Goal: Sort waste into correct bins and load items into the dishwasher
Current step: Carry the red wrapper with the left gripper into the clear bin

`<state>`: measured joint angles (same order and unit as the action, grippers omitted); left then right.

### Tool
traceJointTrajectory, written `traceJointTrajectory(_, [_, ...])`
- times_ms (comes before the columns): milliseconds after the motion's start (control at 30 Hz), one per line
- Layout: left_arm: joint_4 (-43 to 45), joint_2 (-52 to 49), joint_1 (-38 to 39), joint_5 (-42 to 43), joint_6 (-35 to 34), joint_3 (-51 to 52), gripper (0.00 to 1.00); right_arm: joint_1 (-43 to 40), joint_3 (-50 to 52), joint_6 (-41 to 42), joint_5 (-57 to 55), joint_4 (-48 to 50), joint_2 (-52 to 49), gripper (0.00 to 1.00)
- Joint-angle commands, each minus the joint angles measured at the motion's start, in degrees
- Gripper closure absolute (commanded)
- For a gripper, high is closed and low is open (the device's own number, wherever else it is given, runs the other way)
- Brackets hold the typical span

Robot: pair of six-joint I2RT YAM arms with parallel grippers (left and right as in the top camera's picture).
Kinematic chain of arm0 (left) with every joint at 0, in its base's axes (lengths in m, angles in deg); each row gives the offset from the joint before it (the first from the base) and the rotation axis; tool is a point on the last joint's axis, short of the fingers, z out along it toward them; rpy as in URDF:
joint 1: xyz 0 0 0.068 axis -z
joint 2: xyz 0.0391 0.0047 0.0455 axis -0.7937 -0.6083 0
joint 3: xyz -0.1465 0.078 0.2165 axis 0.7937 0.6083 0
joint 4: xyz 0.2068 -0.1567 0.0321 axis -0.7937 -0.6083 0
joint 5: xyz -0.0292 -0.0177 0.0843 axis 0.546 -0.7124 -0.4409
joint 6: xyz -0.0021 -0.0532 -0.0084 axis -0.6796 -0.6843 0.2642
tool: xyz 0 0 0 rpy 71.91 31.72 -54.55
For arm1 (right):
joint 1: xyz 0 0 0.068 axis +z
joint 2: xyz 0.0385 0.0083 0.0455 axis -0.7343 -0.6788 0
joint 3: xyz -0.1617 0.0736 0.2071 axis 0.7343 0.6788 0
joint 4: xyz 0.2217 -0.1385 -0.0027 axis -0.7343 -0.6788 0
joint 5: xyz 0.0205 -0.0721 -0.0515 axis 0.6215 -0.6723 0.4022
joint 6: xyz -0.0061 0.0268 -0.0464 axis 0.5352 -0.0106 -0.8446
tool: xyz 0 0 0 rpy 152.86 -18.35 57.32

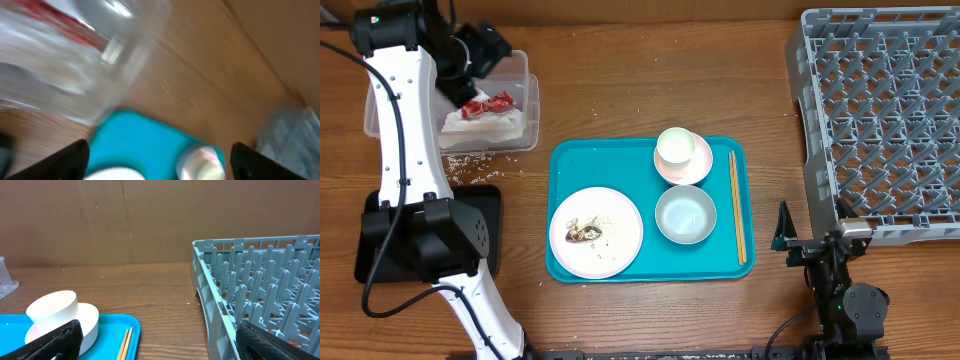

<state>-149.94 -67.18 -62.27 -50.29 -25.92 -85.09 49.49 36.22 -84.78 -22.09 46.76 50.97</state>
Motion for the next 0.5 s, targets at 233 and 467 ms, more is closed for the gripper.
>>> traceJointTrajectory(233, [-17.2, 1.4, 3.9, 13.9, 15.4, 0.5, 0.19, -0.2, 0.6, -0.4, -0.5, 0.3, 0.5, 0.00])
traceJointTrajectory(467, [-17.2, 8.4, 10.5, 5.0, 14.4, 0.7, 0.26, -0.2, 0.6, -0.4, -0.5, 0.3, 0.5, 0.00])
